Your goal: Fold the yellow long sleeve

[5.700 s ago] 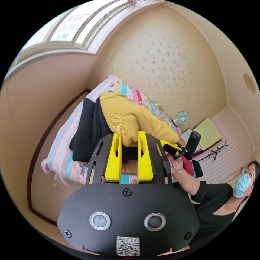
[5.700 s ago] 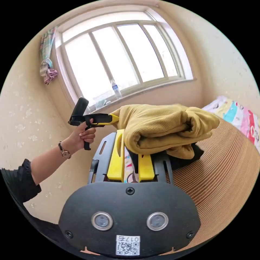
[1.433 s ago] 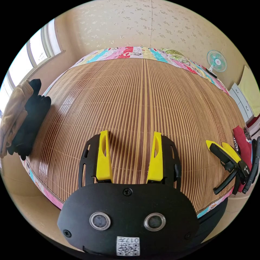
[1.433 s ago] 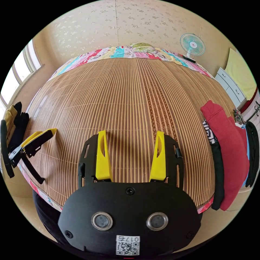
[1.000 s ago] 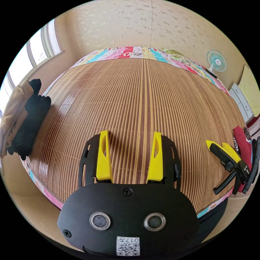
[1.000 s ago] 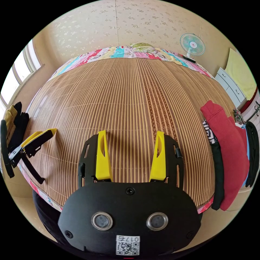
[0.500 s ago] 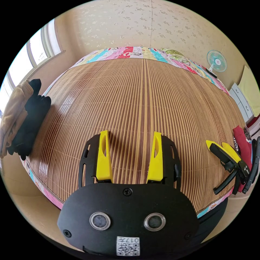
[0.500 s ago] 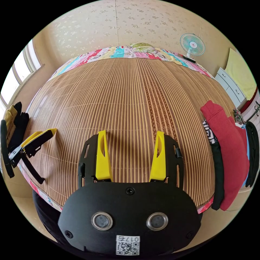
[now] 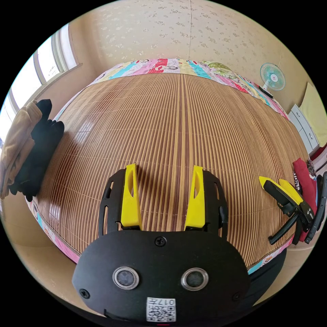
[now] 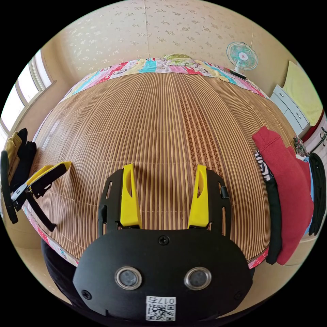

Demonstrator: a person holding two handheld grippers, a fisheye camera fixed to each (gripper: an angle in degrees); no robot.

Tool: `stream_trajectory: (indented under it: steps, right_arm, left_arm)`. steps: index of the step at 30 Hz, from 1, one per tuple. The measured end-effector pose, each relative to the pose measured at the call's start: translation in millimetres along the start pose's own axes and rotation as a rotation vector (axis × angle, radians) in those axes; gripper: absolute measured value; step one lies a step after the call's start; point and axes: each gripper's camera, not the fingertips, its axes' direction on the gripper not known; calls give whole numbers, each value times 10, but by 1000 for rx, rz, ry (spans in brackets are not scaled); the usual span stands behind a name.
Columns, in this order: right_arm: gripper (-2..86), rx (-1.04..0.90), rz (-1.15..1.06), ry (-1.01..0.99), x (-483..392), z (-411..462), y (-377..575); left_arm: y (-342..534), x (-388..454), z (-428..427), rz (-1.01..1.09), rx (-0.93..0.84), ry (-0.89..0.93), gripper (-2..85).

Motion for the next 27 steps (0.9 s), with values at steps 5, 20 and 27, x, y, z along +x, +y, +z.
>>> stream_trajectory:
  steps: [5,20,27]
  right_arm:
    - [236,0,1,0,-71,29,-15]
    - [236,1,3,0,-358,95,-115]
    - [236,2,4,-1,-524,102,-196]
  left_arm:
    - [-34,66,43,-1,1,1,212]
    - [-114,235,171,-3,3,3,212]
    - [-134,287,224,-4,4,4,212]
